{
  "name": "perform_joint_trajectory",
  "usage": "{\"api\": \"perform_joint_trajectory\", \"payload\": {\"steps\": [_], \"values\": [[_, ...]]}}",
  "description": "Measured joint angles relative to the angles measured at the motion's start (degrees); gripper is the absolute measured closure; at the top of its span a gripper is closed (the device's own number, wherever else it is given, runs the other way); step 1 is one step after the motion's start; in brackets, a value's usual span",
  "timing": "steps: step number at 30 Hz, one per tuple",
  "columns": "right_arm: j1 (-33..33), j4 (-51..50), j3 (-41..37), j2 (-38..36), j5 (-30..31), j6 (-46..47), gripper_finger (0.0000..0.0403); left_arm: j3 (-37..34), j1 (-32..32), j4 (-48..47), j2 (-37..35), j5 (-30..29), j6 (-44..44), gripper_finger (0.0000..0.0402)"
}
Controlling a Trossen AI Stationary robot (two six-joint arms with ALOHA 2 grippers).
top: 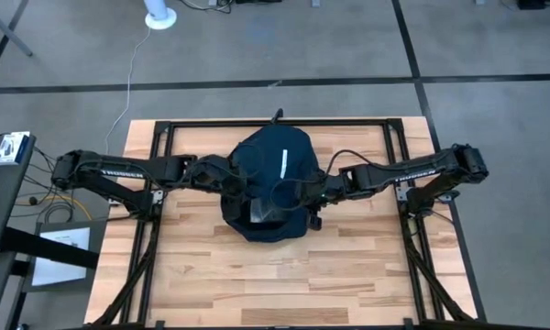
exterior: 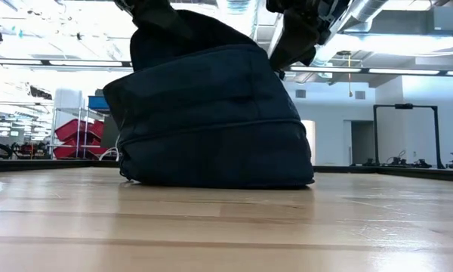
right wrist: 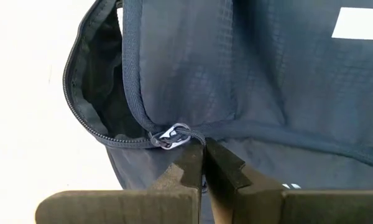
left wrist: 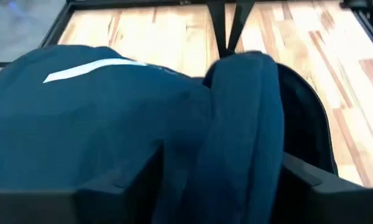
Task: Unpack backpack
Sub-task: Open the dark blue backpack
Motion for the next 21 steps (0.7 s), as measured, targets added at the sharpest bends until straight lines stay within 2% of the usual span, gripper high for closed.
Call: {"api": "perform_joint_trajectory", "payload": {"steps": [4,9,17,21], "values": [[0.3,-0.1,0.0,0.0,0.0,0.0,0.0403,5.4,-0.3,-6.5,-1.0,-1.1,5.8,0.0153],[0.4,-0.1,0.0,0.0,0.0,0.0,0.0403,13.0,-1.4,-10.5,-1.2,-6.6,10.6,0.0146],[0.3,0.0,0.0,0.0,0.0,-0.2,0.0403,15.3,-3.5,-0.9,0.3,-8.0,12.6,0.0146],[0.3,0.2,0.0,0.0,0.0,-0.4,0.0403,15.3,-5.4,0.9,4.2,-3.1,12.8,0.0146]]}}
